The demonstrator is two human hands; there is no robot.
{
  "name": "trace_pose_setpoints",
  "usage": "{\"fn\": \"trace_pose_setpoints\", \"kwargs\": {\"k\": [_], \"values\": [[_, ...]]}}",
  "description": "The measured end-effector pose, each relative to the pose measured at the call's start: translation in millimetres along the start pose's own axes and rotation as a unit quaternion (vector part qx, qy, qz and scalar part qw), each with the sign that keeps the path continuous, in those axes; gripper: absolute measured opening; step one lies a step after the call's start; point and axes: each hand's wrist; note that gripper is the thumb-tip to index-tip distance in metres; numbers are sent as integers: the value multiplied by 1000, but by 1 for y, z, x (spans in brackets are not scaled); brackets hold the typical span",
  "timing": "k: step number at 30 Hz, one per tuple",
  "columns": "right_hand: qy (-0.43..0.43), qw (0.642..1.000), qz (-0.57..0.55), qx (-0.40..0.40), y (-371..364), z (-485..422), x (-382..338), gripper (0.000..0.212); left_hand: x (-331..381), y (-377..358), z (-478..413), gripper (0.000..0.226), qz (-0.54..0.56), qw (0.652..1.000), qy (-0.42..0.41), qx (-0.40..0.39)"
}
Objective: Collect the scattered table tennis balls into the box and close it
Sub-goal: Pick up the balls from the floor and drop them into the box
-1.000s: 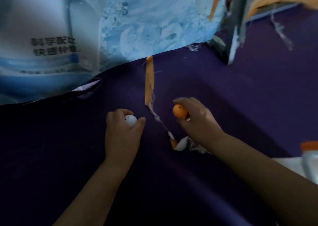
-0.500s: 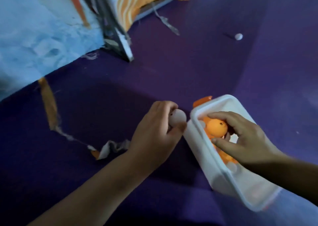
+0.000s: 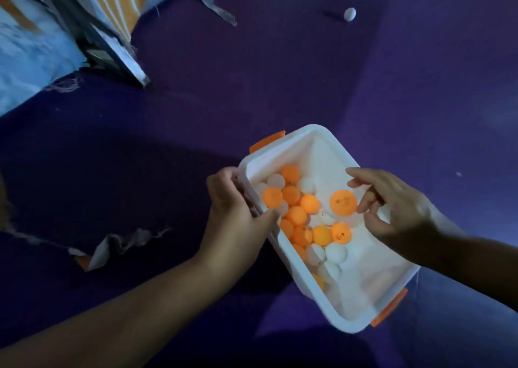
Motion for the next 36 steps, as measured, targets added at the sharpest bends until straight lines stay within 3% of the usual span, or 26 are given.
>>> {"fn": "trace_pose_setpoints", "kwargs": {"k": [2,6,9,12,16,20,23,29,36], "values": [[53,997,50,-20,-4,-7,20,62,-1,-6,1,57,33,997,67,9],[166,980,101,-50,-7,-21,50,35,-2,-14,11,36,6,984,169,-54],[212,968,99,-88,-7,-26,60,34,9,-28,25,37,-37,974,195,-106],[232,964,93,-94,-3,-26,59,36,22,-40,31,35,-47,969,230,-74],[156,968,76,-181,23,-30,43,25,47,-47,32,26,-82,954,287,-35],[170,949,96,-248,72,-29,17,28,100,-42,43,16,-139,946,293,-19],[89,933,101,-334,128,-23,-9,33,155,-37,54,17,-198,937,287,-26],[-54,931,-7,-362,301,-17,-40,30,318,-49,74,12,-284,911,290,-76],[-156,950,-72,-261,496,-47,-32,24,507,-81,67,15,-315,912,254,-74]]}}
Point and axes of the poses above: each hand's wrist, its own z-axis away from the middle knuckle, its own y-axis out of the back of the hand, x = y × z, and after that the axes turned 2 degrees about x, right-handed
